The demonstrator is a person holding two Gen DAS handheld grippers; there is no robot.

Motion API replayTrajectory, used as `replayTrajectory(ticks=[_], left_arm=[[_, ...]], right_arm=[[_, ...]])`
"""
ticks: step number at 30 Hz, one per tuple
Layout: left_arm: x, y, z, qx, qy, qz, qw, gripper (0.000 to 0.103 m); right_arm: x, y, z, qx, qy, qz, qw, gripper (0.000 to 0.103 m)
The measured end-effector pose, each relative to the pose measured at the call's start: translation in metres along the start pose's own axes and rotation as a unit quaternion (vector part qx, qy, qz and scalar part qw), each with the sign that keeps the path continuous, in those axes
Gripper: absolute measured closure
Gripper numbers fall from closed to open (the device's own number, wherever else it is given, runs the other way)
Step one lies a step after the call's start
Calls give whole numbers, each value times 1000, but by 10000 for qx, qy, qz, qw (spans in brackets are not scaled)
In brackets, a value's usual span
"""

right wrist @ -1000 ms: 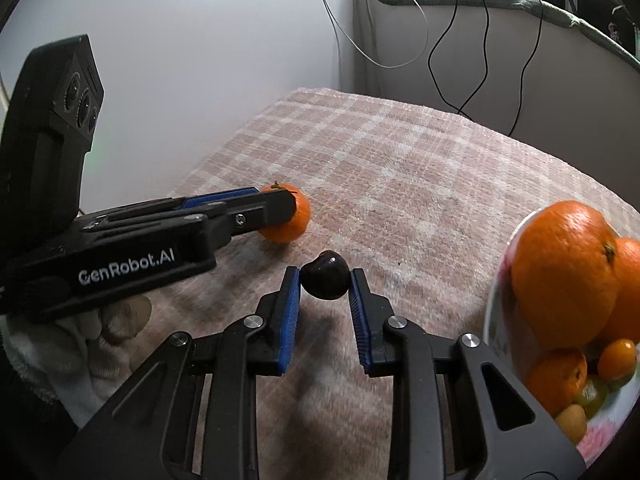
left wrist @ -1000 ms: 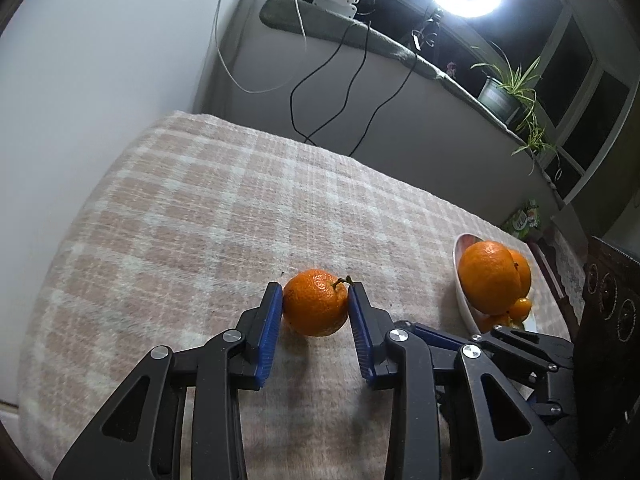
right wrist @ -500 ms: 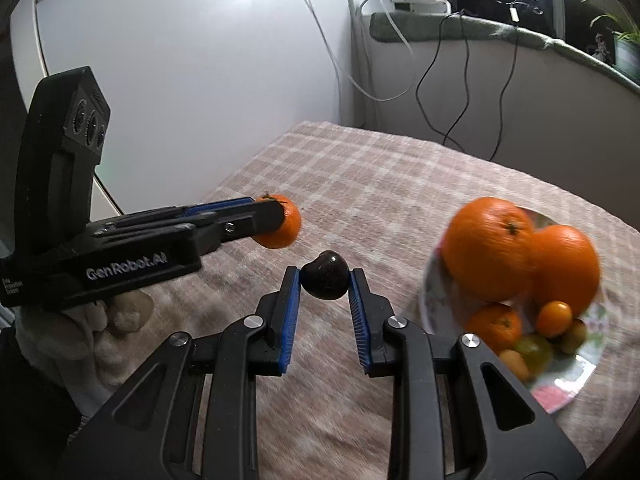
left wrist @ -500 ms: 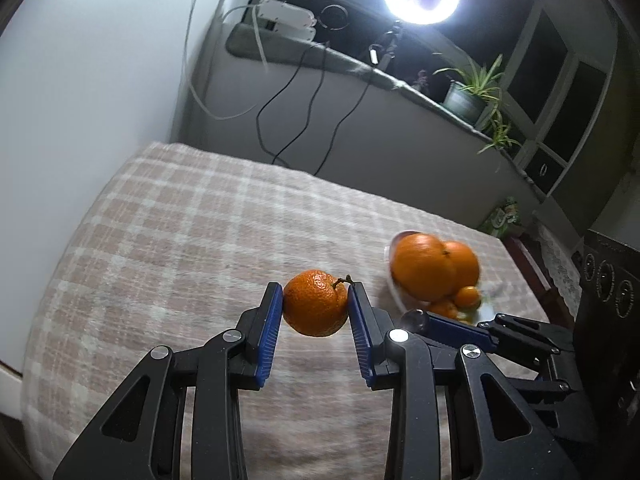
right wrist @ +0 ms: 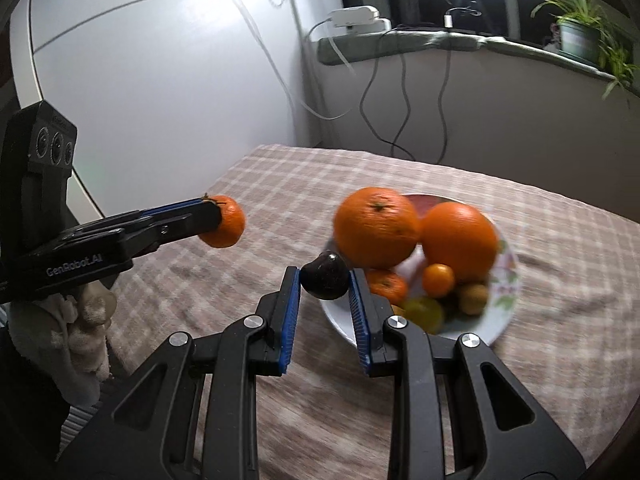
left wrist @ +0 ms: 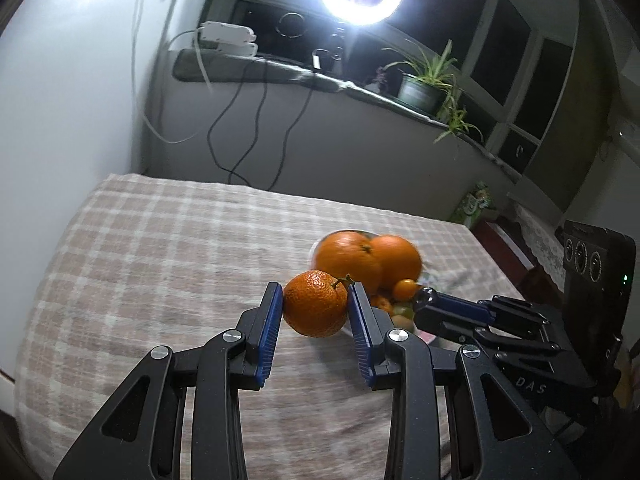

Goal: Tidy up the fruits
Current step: 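Carry both fruits over the white plate and open both tools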

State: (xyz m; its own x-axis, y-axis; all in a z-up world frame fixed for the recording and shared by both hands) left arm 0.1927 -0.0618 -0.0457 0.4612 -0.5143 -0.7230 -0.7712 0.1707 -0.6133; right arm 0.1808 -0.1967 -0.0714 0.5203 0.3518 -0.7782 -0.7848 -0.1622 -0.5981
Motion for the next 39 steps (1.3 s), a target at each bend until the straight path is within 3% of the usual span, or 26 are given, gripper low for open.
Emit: replayTrajectory(ticks=[20,39], left_arm=[[54,7,-52,233,274,510,9980,71],[73,11,-52,248,-48,709,9972,71]], right_arm=[[-30,25,-82,643,248,-168,9975,77],[0,27,-88,623,140,88,9979,77]])
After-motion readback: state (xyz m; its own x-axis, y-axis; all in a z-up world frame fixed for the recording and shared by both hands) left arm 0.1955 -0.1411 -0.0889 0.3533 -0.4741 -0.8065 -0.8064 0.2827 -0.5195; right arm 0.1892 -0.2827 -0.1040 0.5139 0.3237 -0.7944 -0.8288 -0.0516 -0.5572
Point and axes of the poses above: each gripper's, at about its wrist camera, not at the fingertips, and x roughly the way its jaws point, z to its left, y to its underside, the point moved 8 cm from there along x, roughly the way its jaws point, and after that the axes turned 13 degrees about z, right-handed, at the moved point
